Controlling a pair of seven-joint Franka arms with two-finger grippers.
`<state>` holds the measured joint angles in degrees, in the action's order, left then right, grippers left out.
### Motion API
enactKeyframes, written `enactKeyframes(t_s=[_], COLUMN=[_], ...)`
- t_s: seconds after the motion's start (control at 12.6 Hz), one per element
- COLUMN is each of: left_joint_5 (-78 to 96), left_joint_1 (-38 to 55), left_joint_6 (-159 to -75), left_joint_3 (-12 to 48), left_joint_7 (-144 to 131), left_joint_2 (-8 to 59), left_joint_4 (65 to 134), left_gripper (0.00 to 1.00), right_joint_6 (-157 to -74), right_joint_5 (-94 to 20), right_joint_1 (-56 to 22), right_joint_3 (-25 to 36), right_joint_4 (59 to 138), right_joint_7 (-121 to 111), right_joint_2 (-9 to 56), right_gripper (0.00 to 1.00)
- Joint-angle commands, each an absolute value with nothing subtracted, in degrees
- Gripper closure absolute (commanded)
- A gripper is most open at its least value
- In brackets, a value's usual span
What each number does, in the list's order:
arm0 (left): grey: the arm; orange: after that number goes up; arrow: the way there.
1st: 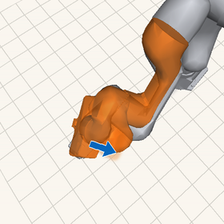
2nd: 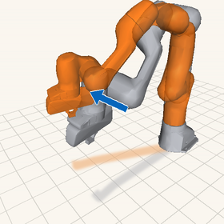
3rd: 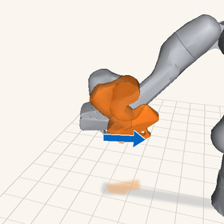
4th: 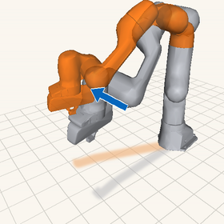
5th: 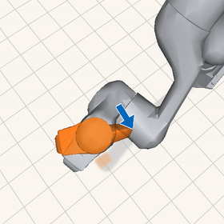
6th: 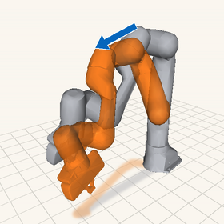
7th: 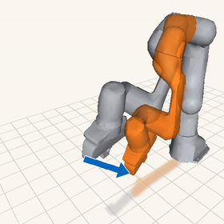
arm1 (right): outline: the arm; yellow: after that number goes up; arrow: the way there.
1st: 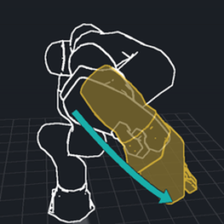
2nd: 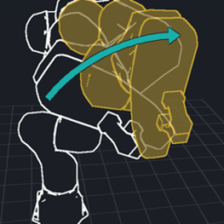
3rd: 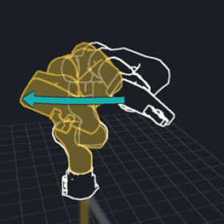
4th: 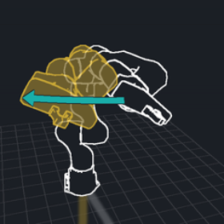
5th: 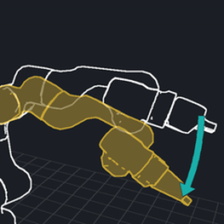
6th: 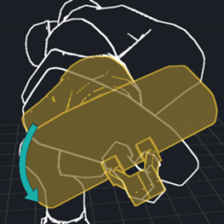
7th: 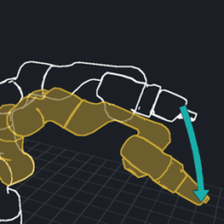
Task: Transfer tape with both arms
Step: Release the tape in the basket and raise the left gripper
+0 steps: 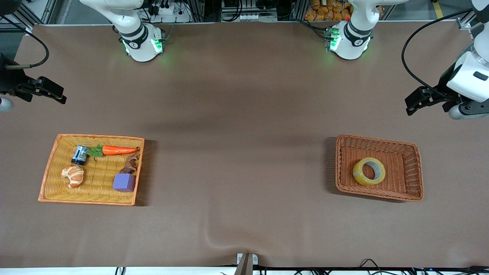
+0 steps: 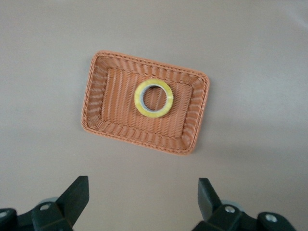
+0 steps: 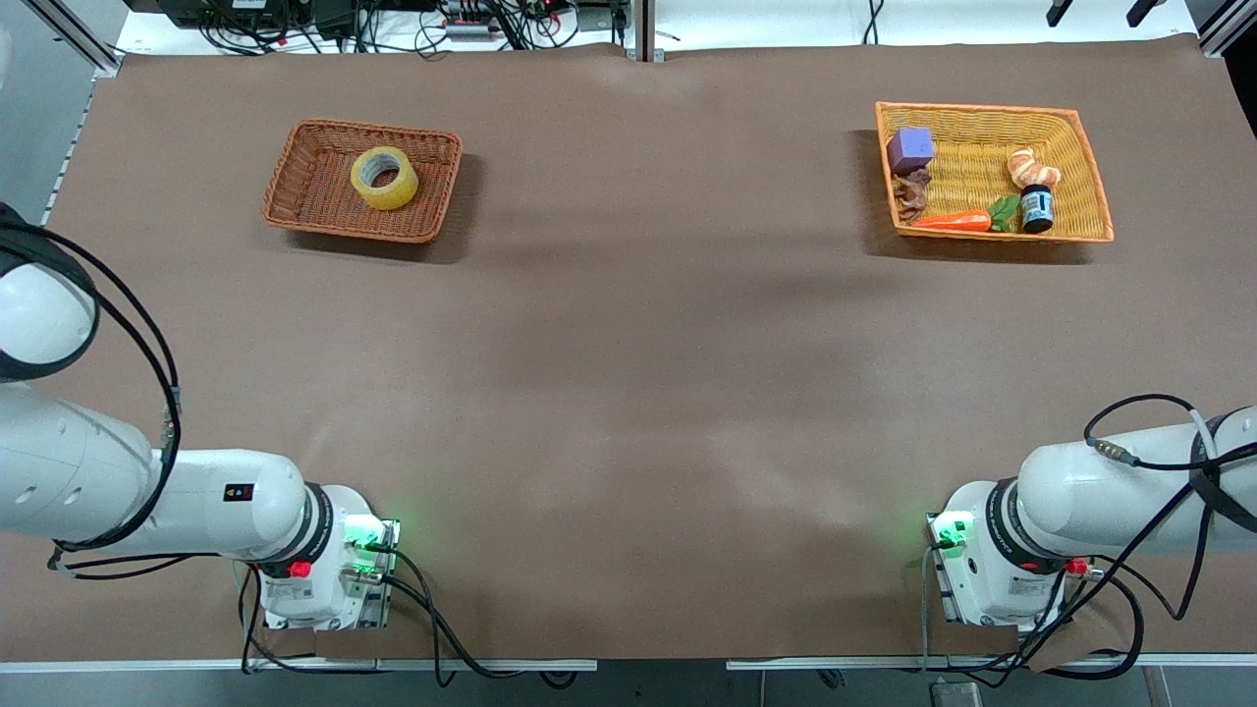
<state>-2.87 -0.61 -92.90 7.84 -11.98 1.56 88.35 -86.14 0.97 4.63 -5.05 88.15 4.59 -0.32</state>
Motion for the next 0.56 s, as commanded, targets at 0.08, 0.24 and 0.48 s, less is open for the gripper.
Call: enactKeyframes(t_s=[0.08,0.24,0.48], left_joint_5=[-0.7,-0.44,-0.35], left_joint_1=[-0.35,-0.35,-0.44], left_joint_6=[-89.12,-87.9,-87.1], left_joint_3=[7.12,7.12,7.47], left_joint_7=[-11.16,-11.16,-11.16], left_joint_2=[1.14,0.97,0.7], left_joint_4=[86.04,85.96,86.04], left_gripper=[0.0,0.0,0.0], right_joint_6=[-86.22,-86.22,-86.22], right_joint_5=[0.09,0.09,0.09], right_joint_1=[5.36,5.27,5.36], right_joint_3=[-5.45,-5.45,-5.54], right_joint_4=[88.07,88.07,88.07], right_joint_7=[5.19,5.27,5.27], right_joint_2=[-1.41,-1.41,-1.32], right_gripper=[0.0,0.0,0.0])
